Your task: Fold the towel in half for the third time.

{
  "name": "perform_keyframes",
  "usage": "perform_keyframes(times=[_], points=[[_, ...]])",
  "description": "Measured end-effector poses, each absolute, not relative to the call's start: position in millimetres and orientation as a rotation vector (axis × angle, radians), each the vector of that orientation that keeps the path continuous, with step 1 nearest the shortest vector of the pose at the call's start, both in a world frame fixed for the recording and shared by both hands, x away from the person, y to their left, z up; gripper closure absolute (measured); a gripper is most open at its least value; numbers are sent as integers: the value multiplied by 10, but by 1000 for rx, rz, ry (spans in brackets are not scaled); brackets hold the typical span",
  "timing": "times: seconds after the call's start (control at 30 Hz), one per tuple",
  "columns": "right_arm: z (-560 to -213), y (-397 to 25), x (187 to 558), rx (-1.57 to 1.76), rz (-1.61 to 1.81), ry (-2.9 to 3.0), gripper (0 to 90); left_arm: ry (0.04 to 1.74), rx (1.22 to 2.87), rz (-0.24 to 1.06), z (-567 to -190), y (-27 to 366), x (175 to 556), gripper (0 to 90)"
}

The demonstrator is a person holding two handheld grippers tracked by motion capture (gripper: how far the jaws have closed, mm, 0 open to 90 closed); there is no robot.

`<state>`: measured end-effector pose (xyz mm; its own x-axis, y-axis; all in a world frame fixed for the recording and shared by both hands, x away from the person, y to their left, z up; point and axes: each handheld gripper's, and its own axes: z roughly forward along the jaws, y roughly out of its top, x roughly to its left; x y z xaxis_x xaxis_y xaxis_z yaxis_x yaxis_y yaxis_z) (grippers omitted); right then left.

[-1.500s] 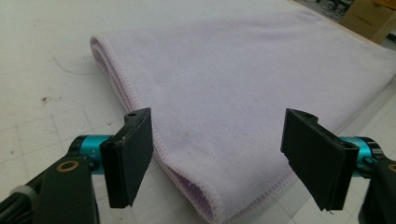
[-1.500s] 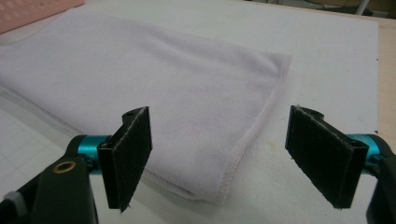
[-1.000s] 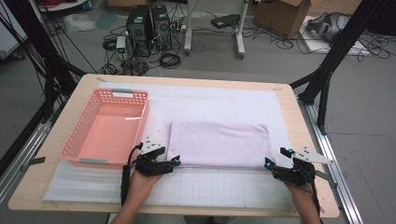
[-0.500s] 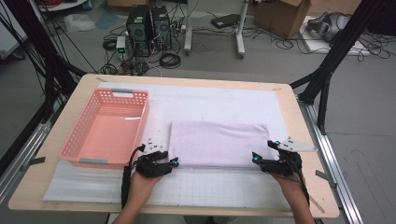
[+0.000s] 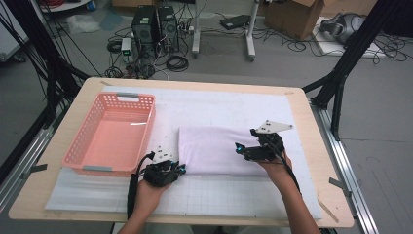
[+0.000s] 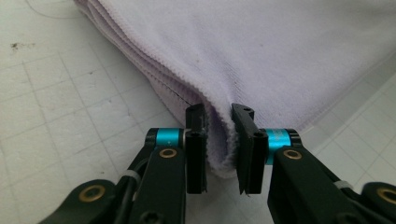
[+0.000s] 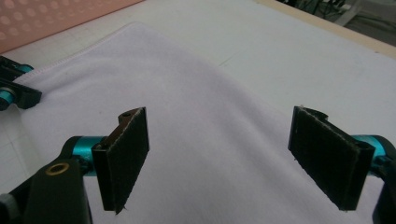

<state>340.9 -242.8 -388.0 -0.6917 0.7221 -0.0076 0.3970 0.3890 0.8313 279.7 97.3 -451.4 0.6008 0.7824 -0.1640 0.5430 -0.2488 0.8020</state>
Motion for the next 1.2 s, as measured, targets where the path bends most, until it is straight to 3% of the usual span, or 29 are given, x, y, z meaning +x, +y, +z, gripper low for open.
perform_keyframes(times=[0.43,0.73,1.2], points=[[-3903,-1756,3954,825,1228,2422,199,1087,1902,331,-4514,976,2796,799],[-4077,-1279,4316,830,1156,2534,276,1101,1888,322,-4514,992,2796,798],[-4315,-777,4563,770,1072,2646,403,1123,1868,305,-4517,1008,2789,798]])
